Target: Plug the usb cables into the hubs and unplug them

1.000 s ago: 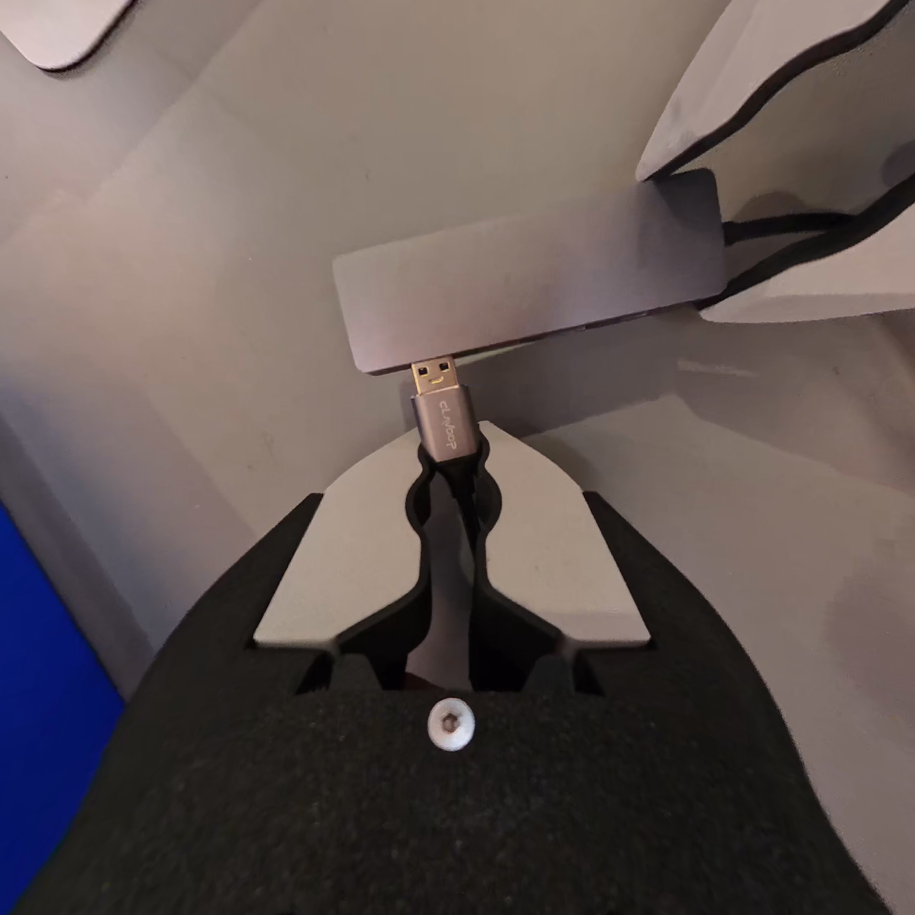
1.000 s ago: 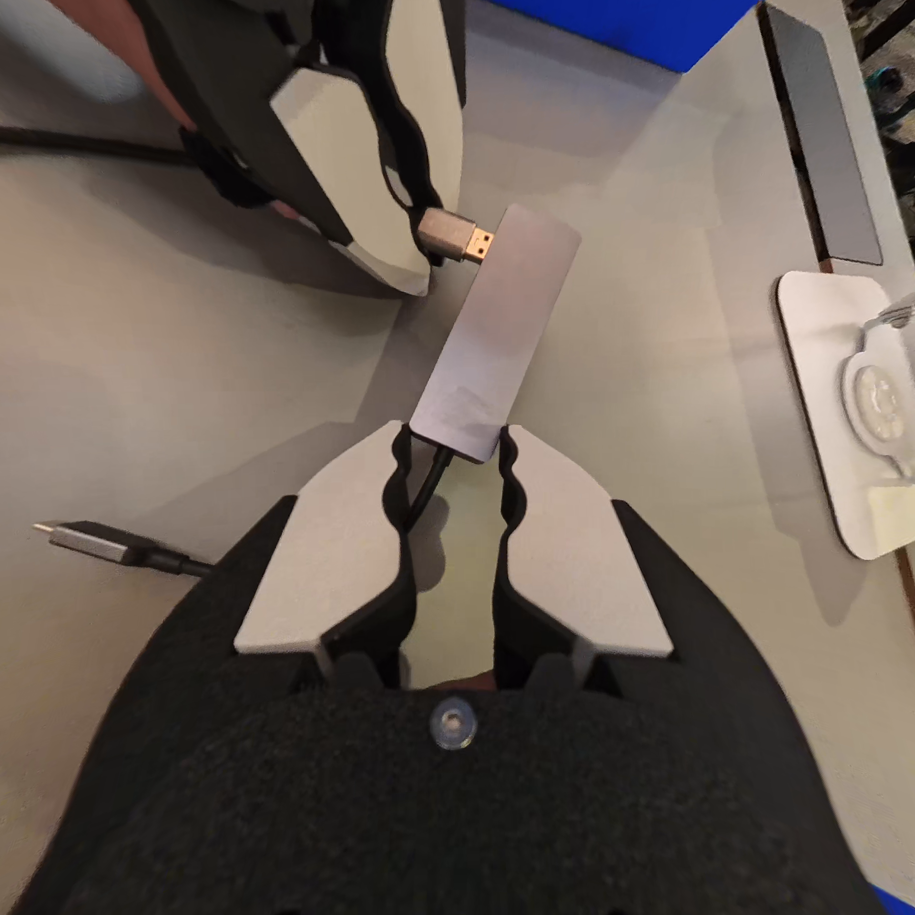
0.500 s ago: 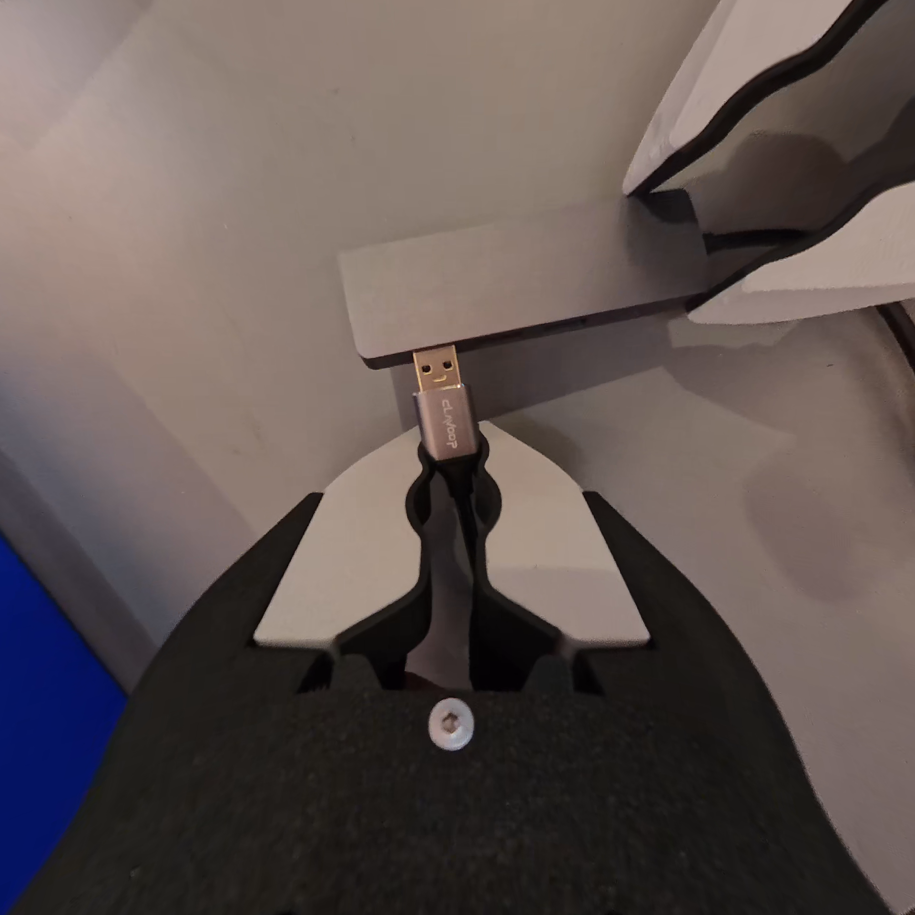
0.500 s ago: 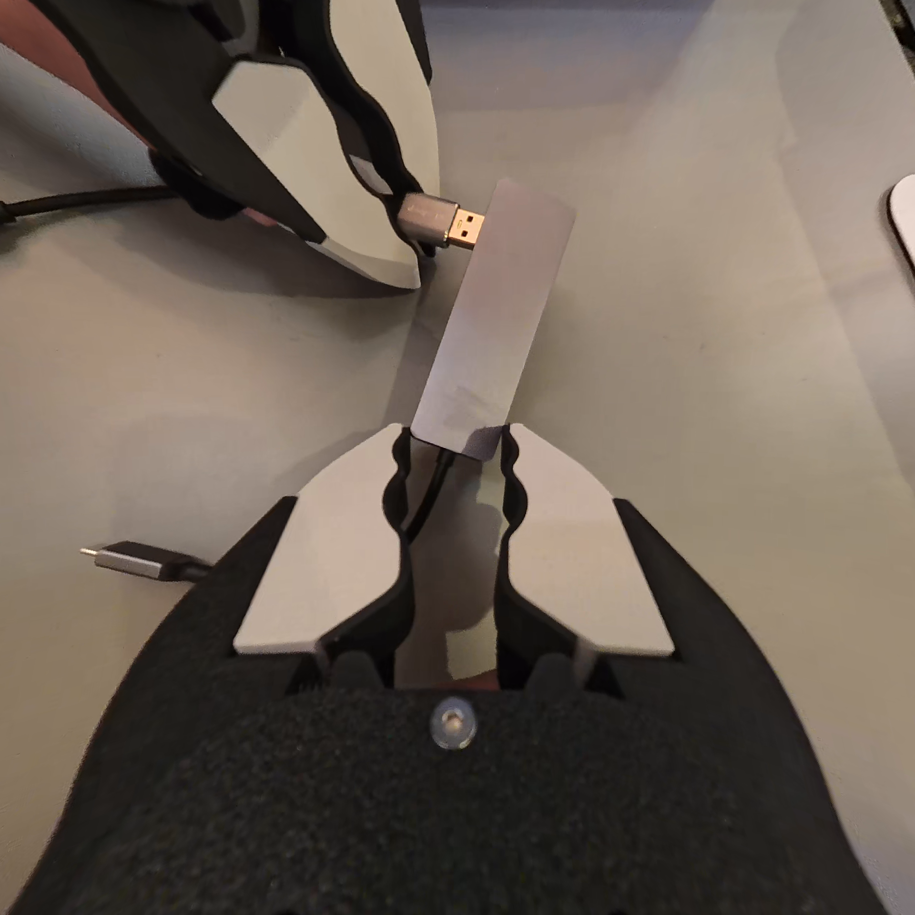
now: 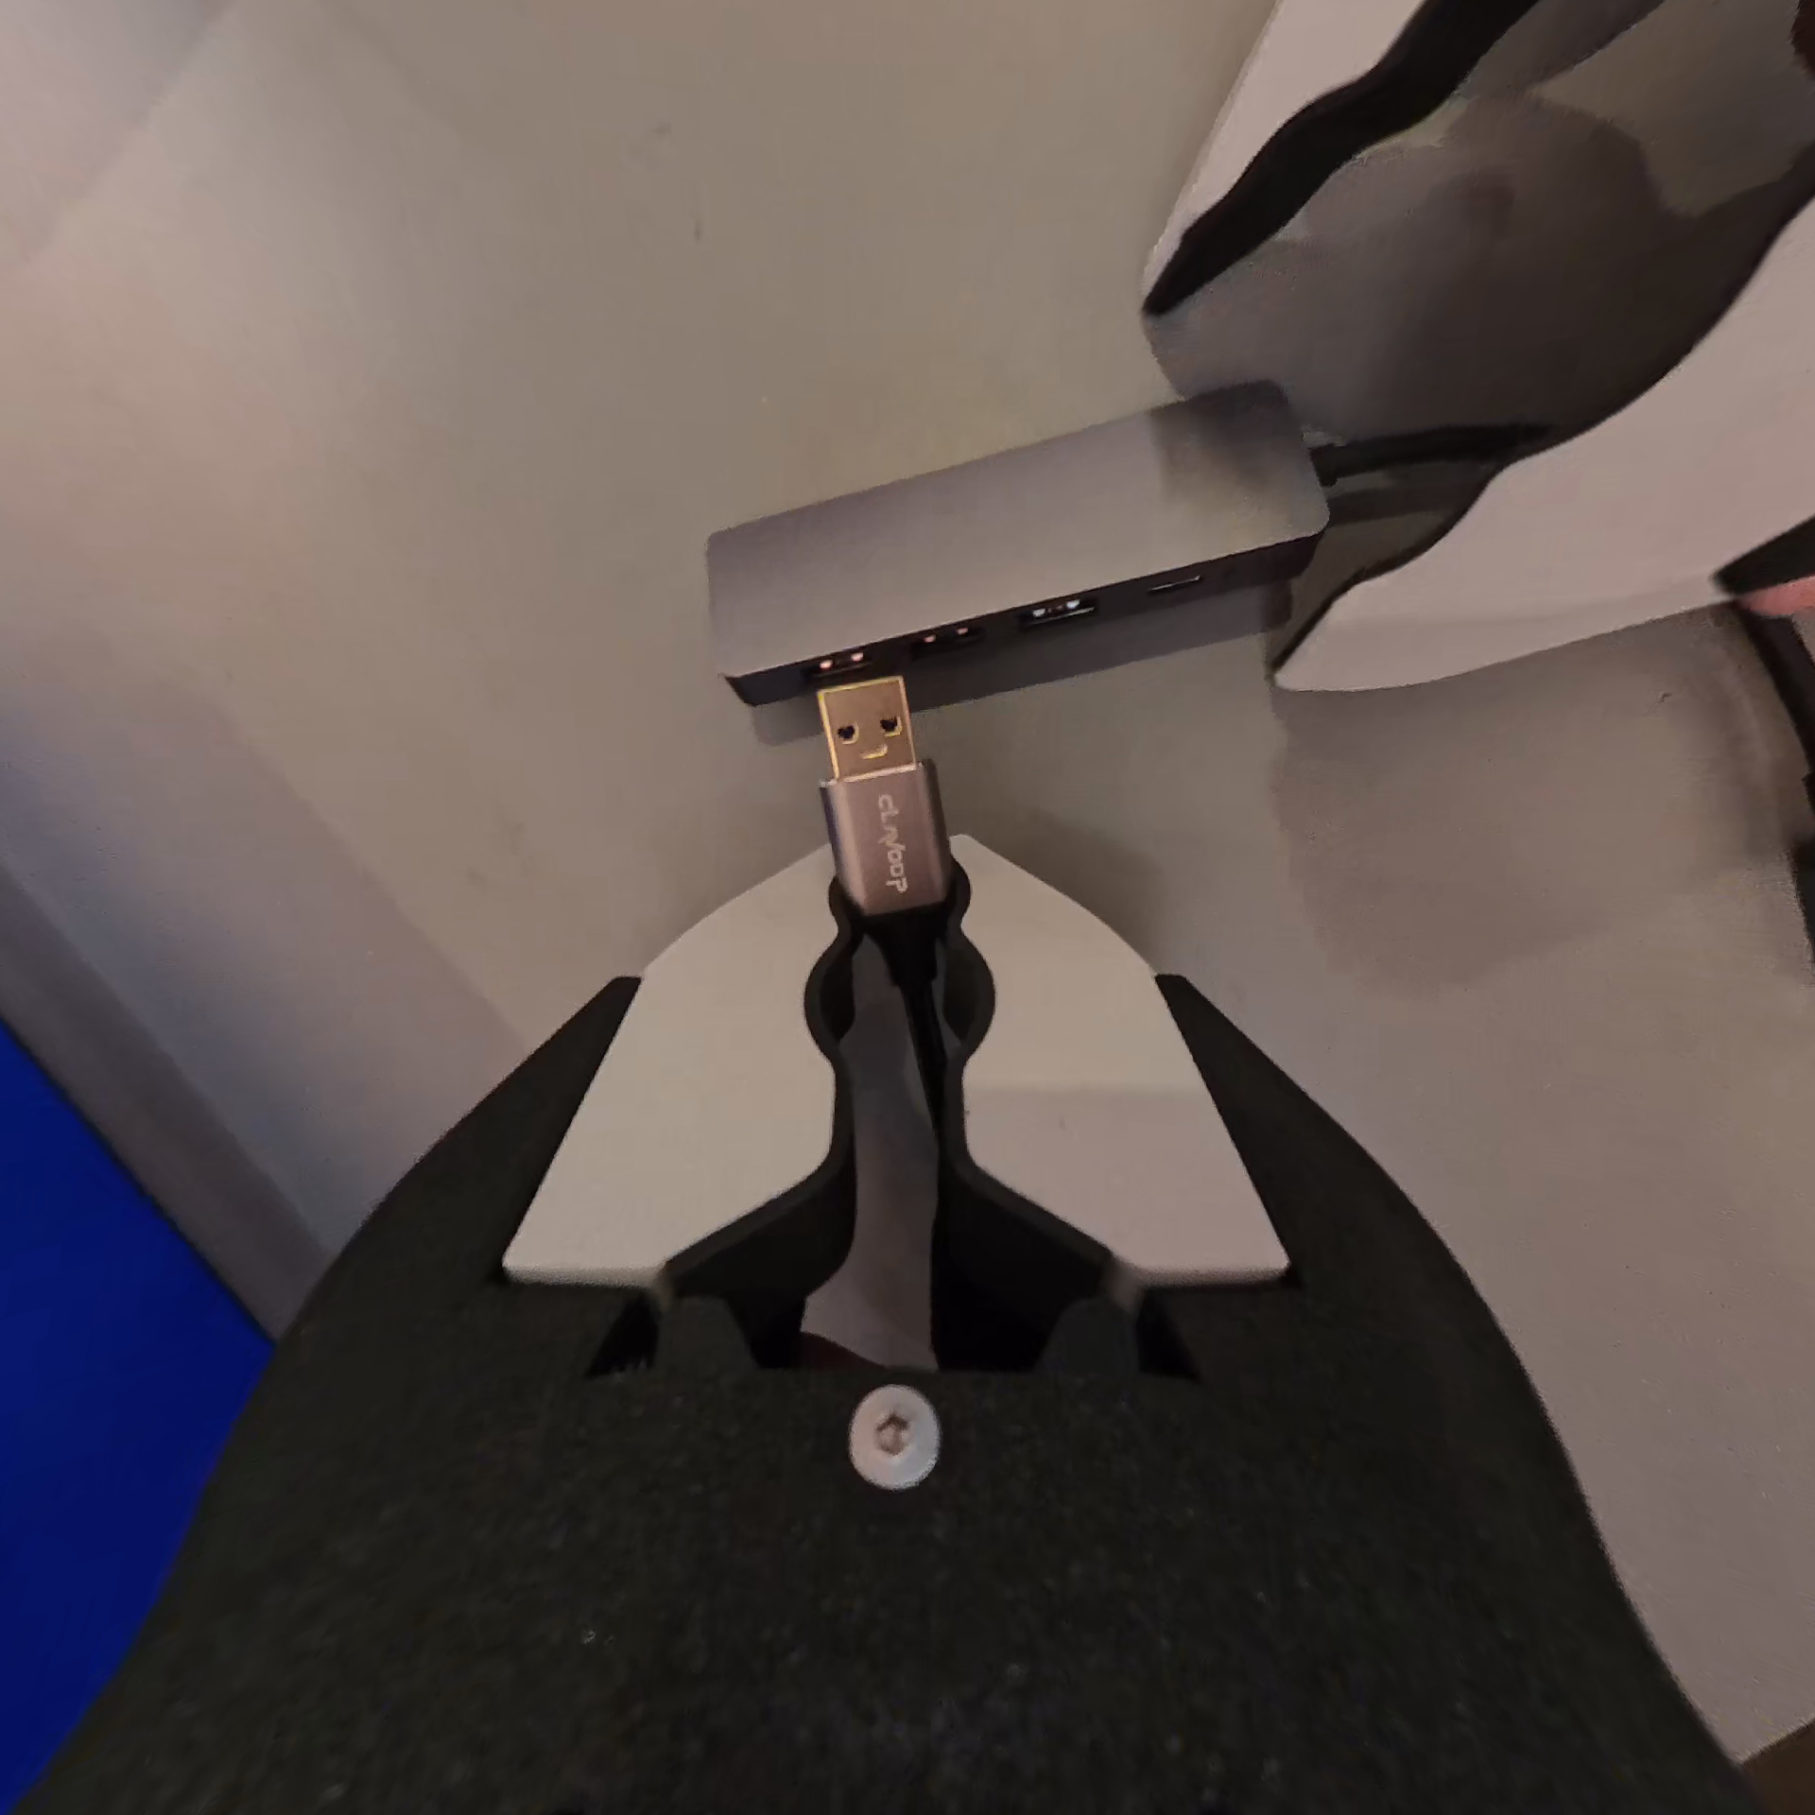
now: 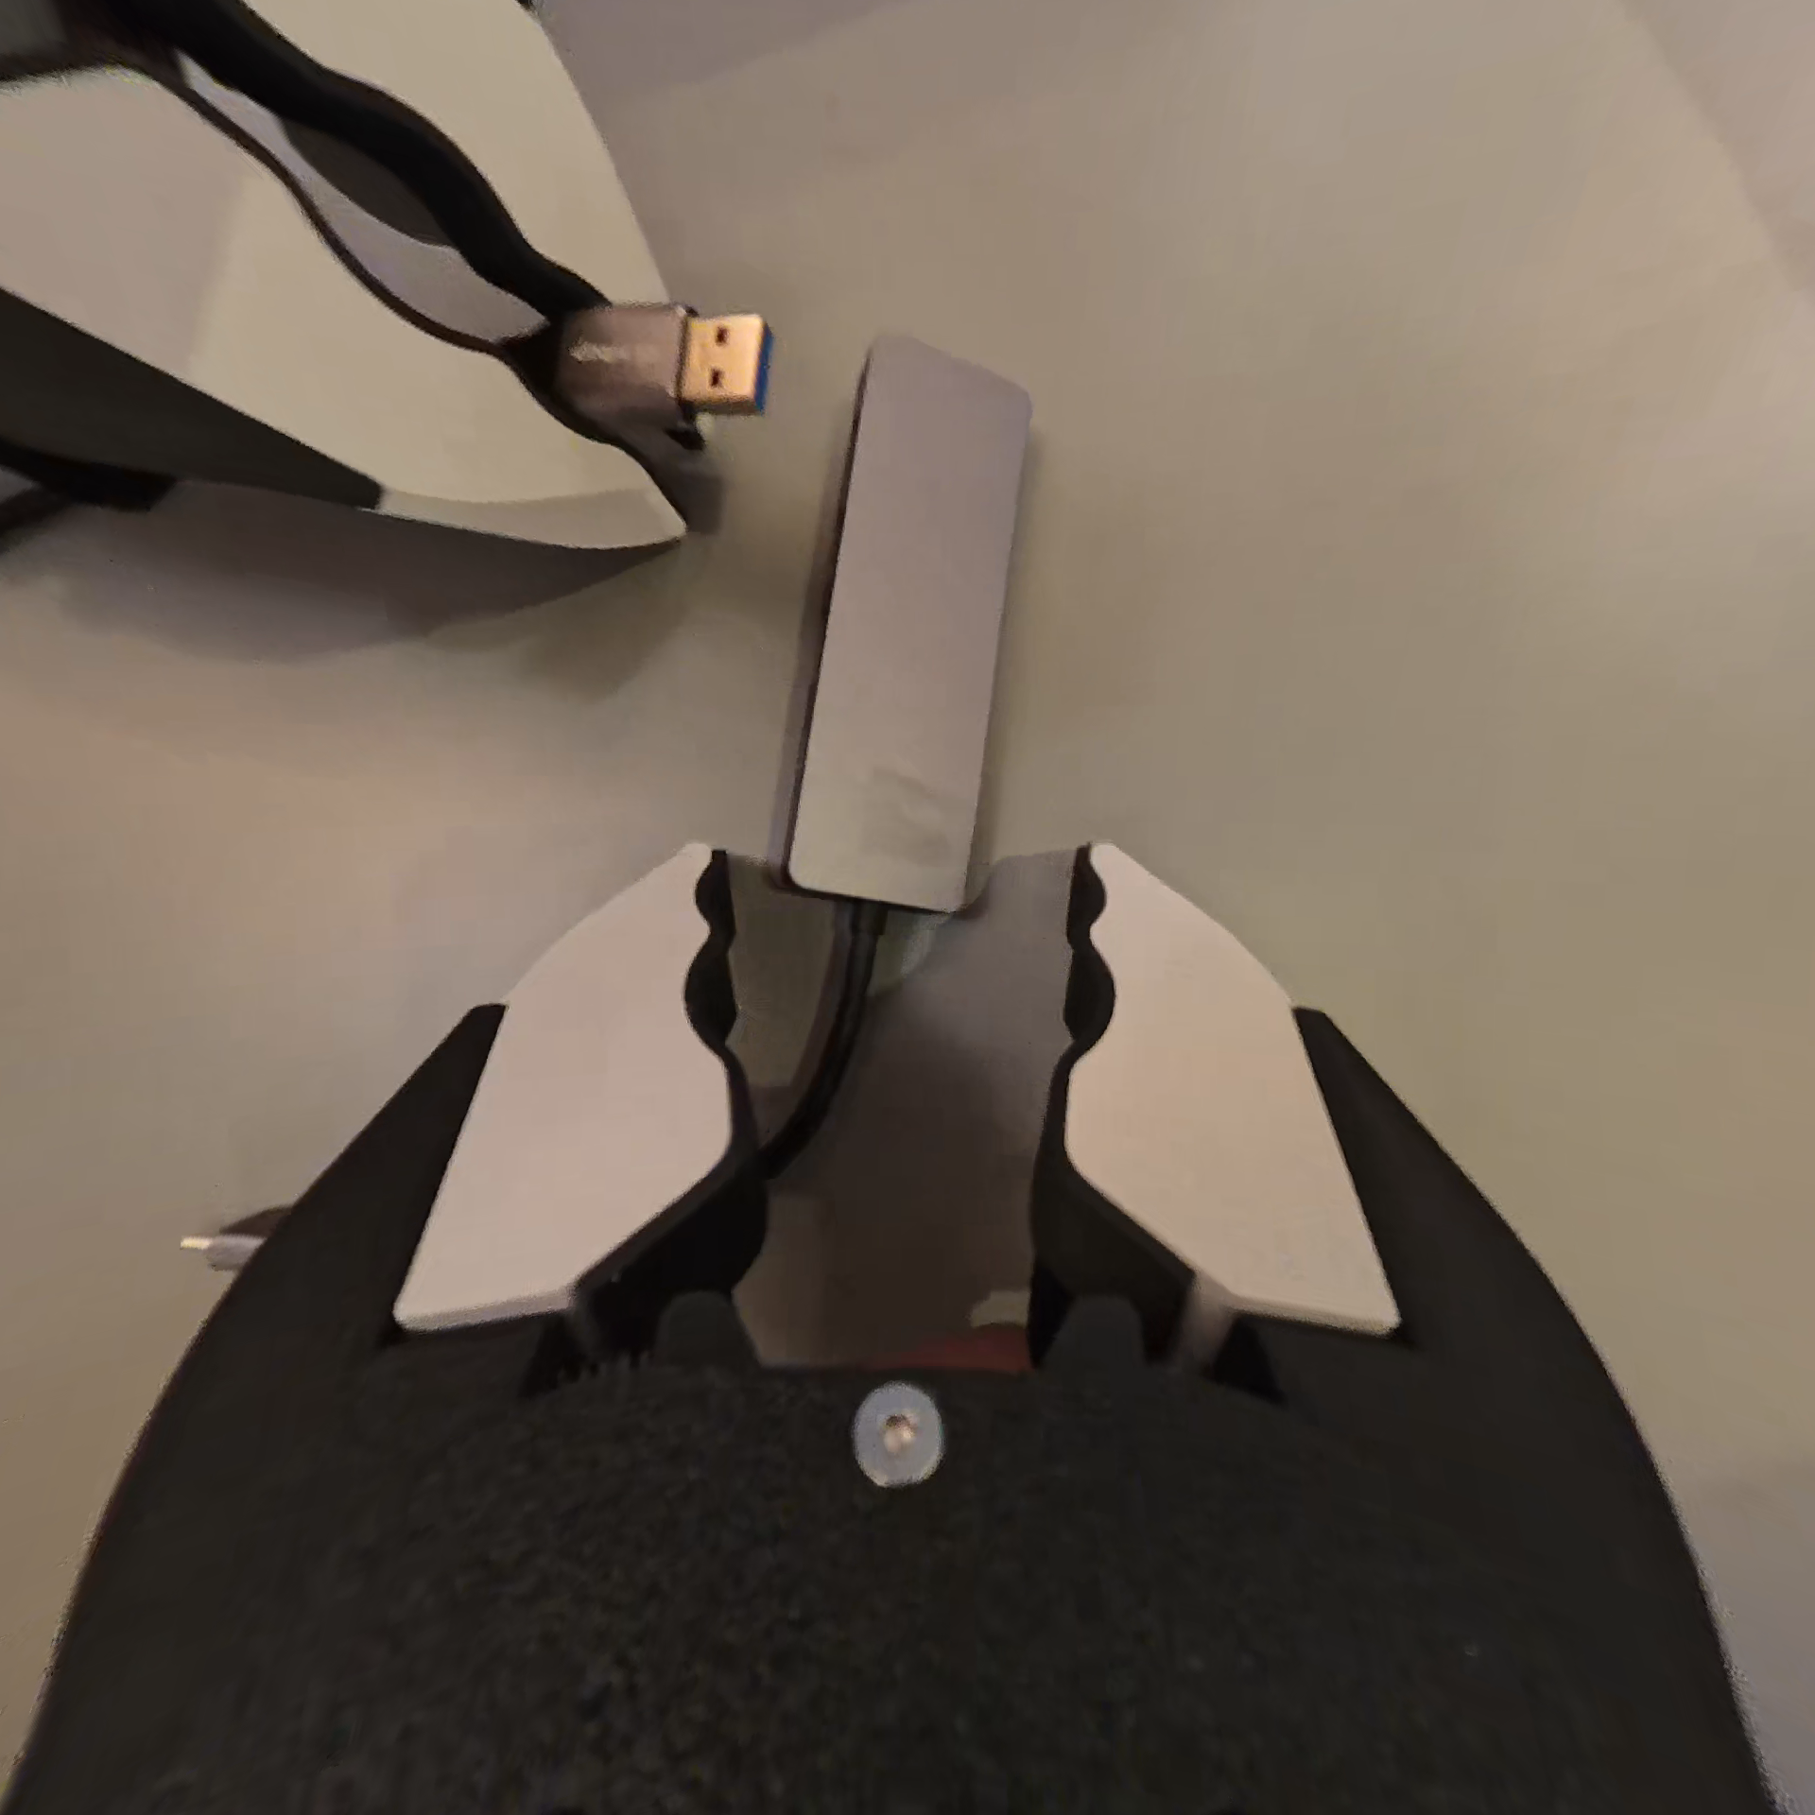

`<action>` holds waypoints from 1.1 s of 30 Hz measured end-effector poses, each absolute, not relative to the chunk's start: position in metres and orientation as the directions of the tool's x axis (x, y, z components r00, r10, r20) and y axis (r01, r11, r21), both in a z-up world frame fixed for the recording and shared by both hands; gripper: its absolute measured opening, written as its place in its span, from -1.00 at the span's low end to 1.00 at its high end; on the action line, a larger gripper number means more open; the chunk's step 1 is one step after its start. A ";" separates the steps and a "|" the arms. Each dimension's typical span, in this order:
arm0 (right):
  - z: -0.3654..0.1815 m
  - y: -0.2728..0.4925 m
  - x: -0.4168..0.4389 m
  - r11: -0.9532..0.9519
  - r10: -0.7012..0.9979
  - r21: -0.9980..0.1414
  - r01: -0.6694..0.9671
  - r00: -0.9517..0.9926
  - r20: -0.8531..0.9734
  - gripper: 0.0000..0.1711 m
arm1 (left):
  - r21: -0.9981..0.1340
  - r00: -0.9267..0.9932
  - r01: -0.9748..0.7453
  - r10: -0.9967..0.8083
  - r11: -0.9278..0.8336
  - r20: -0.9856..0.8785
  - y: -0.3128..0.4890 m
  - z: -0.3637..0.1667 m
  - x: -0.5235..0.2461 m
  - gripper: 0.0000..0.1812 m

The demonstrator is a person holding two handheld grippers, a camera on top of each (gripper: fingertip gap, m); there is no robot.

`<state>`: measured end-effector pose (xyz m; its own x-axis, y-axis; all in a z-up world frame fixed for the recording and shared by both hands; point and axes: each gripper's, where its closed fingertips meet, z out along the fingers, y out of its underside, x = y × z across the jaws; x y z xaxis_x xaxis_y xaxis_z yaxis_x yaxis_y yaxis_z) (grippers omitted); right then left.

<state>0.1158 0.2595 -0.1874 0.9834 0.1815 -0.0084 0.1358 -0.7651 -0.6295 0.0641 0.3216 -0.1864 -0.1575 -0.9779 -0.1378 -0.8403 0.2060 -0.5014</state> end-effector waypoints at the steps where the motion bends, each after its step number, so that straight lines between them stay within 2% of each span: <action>1: -0.188 0.262 0.115 -0.762 0.170 -0.634 0.132 0.985 0.001 -0.24 | -0.501 -0.157 -0.841 -0.978 0.205 -0.136 0.322 -0.186 0.062 -0.86; 4: -0.188 0.264 0.115 -0.758 0.139 -0.643 0.108 0.990 0.001 -0.28 | -0.505 -0.157 -0.841 -0.981 0.195 -0.117 0.324 -0.187 0.058 -0.86; 7: -0.187 0.266 0.113 -0.734 0.154 -0.670 0.113 0.988 -0.003 -0.58 | -0.511 -0.165 -0.838 -0.982 0.191 -0.097 0.325 -0.186 0.053 -0.86; 13: -0.186 0.266 0.114 -0.704 0.204 -0.689 0.173 0.978 0.036 -0.59 | -0.541 -0.185 -0.815 -0.978 0.207 -0.096 0.323 -0.175 0.047 -0.86; 16: -0.185 0.263 0.117 -0.702 0.229 -0.695 0.156 0.973 -0.013 -0.59 | -0.549 -0.183 -0.807 -0.976 0.216 -0.116 0.325 -0.168 0.044 -0.86; 22: -0.165 0.257 0.126 -0.660 0.241 -0.732 0.168 0.970 0.005 -0.59 | -0.528 -0.200 -0.814 -0.970 0.242 -0.136 0.324 -0.166 0.041 -0.86; 33: -0.145 0.261 0.110 -0.567 0.262 -0.765 0.306 0.947 0.184 -0.59 | -0.477 -0.208 -0.849 -0.974 0.227 -0.093 0.320 -0.177 0.051 -0.86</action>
<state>0.1103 0.2607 -0.1447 0.9473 0.2621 0.1842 0.3056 -0.5667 -0.7652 0.0506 0.3200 -0.1767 -0.2077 -0.9737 -0.0933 -0.8493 0.2268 -0.4768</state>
